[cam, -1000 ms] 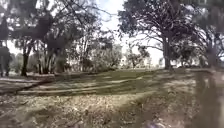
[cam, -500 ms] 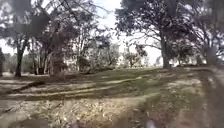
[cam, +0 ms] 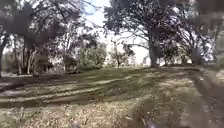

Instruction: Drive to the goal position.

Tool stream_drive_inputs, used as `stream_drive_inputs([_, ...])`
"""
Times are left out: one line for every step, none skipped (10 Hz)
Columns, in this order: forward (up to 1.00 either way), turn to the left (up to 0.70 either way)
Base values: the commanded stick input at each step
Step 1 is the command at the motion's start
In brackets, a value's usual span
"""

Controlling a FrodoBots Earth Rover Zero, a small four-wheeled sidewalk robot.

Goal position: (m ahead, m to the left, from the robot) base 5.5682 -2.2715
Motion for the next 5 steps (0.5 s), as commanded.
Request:
stream_drive_inputs([0.70, 0.00])
stream_drive_inputs([0.70, 0.00])
stream_drive_inputs([0.70, 0.00])
stream_drive_inputs([0.70, 0.00])
stream_drive_inputs([0.70, 0.00])
